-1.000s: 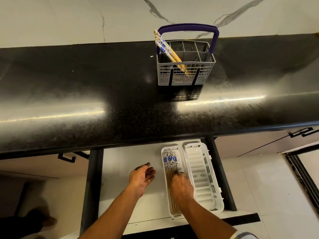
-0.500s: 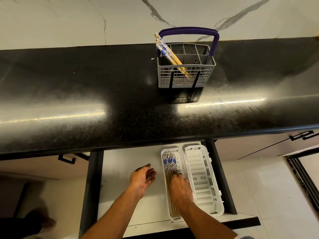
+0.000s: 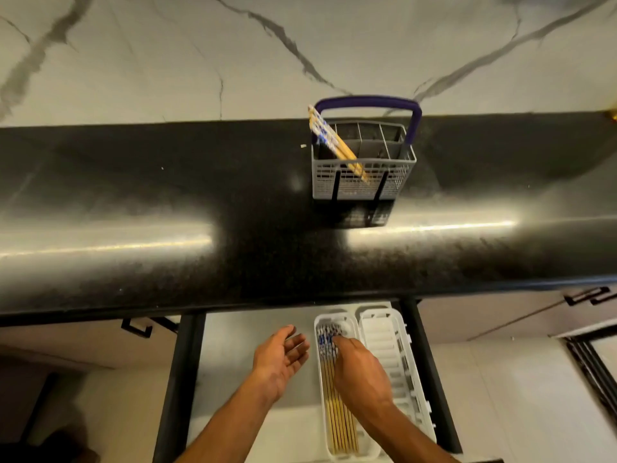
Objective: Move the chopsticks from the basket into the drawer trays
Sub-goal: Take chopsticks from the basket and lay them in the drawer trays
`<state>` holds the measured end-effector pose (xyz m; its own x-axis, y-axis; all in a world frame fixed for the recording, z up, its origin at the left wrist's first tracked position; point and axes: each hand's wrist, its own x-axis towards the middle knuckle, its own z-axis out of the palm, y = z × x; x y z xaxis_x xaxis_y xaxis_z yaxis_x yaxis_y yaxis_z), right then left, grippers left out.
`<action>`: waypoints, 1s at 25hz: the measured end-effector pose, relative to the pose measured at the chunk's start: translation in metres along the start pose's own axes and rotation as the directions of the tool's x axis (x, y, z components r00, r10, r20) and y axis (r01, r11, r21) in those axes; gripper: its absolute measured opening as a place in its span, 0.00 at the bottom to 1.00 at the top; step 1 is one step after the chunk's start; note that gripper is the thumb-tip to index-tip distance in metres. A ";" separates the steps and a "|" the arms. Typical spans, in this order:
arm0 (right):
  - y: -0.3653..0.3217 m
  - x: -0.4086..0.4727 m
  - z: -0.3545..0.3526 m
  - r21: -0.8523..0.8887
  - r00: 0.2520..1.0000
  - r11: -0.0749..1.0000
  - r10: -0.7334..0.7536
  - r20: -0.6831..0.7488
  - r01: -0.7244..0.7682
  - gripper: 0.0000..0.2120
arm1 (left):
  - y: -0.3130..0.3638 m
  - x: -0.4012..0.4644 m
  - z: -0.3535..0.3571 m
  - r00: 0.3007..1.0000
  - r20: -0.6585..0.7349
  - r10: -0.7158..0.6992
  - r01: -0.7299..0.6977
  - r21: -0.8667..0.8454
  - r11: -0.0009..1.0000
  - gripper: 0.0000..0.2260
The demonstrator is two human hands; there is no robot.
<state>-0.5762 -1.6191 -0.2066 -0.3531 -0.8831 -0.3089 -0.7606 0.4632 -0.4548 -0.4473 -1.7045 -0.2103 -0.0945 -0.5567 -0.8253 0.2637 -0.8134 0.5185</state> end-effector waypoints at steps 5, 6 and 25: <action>-0.028 0.018 -0.109 0.037 0.917 0.966 -0.232 -0.326 0.257 0.15 | 0.064 -0.070 0.057 0.946 0.254 0.202 -0.199 -0.037 0.979 0.09; -0.037 0.024 -0.131 0.039 0.872 0.950 -0.267 -0.411 0.310 0.15 | 0.082 -0.080 0.071 0.924 0.282 0.259 -0.260 -0.034 0.965 0.09; -0.121 0.206 -0.280 -0.020 0.901 0.938 -0.339 -0.271 0.347 0.08 | 0.265 -0.046 0.210 0.565 0.258 0.784 -0.672 0.695 0.255 0.16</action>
<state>-0.7099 -1.8782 0.0189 -0.2082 -0.9728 0.1020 -0.8465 0.1269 -0.5170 -0.5742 -1.9297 0.0121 -0.0941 -0.9956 -0.0022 -0.5368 0.0489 0.8423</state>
